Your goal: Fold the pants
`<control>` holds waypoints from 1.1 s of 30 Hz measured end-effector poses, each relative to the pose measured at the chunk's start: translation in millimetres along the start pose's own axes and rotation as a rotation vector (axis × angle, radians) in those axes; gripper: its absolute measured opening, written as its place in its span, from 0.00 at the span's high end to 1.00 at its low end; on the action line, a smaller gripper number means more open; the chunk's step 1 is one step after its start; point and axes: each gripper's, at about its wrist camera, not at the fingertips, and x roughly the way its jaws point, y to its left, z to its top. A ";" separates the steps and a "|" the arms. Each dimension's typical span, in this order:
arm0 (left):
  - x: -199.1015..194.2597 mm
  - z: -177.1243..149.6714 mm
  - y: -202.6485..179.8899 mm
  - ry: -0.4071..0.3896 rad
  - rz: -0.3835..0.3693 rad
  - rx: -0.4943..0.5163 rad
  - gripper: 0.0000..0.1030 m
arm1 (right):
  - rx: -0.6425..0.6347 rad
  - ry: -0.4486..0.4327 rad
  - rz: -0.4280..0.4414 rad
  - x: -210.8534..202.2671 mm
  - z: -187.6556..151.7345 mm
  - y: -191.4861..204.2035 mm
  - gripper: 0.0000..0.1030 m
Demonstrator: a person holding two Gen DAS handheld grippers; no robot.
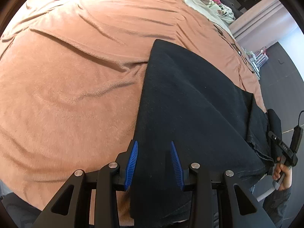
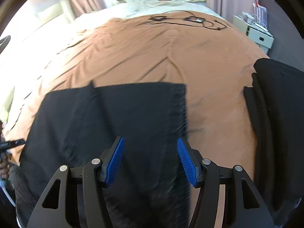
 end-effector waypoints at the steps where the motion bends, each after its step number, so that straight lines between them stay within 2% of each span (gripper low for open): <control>1: 1.7 1.1 0.8 0.001 0.003 -0.003 0.63 | 0.004 0.002 0.002 4.0 5.6 -2.1 0.45; 8: 10.3 6.6 5.5 0.007 0.021 -0.025 0.63 | -0.005 0.022 -0.006 41.6 44.8 -15.0 0.45; 10: 12.0 7.4 6.3 0.010 0.022 -0.032 0.63 | -0.016 0.036 -0.001 52.6 51.3 -17.3 0.49; 11: 12.9 8.0 6.5 0.012 0.021 -0.034 0.63 | -0.024 0.041 -0.002 56.5 53.6 -17.1 0.64; 12: 13.9 8.7 7.1 0.015 0.020 -0.035 0.63 | -0.033 0.048 -0.001 59.9 55.6 -16.7 0.83; 13: 14.9 8.9 7.4 0.016 0.021 -0.037 0.63 | -0.040 0.049 -0.010 61.8 57.9 -17.0 0.91; 14: 15.8 9.0 7.8 0.017 0.023 -0.038 0.63 | -0.049 0.036 -0.043 61.1 60.1 -16.8 0.96; 15: 16.8 9.1 7.9 0.018 0.023 -0.039 0.63 | -0.047 0.028 -0.036 59.1 61.8 -18.1 0.99; 19: 17.9 10.7 7.9 0.018 0.019 -0.041 0.63 | -0.080 0.000 -0.049 49.0 65.5 -10.7 1.00; 26: 11.0 5.4 11.7 0.006 0.012 -0.048 0.63 | -0.136 -0.068 -0.141 43.4 71.9 6.6 1.00; 30: 9.6 1.5 15.7 0.014 0.014 -0.054 0.63 | -0.160 0.023 -0.199 77.1 65.5 12.2 1.00; 33: 6.8 -0.8 15.8 0.008 0.012 -0.054 0.63 | -0.136 -0.001 -0.188 69.3 60.1 16.2 0.96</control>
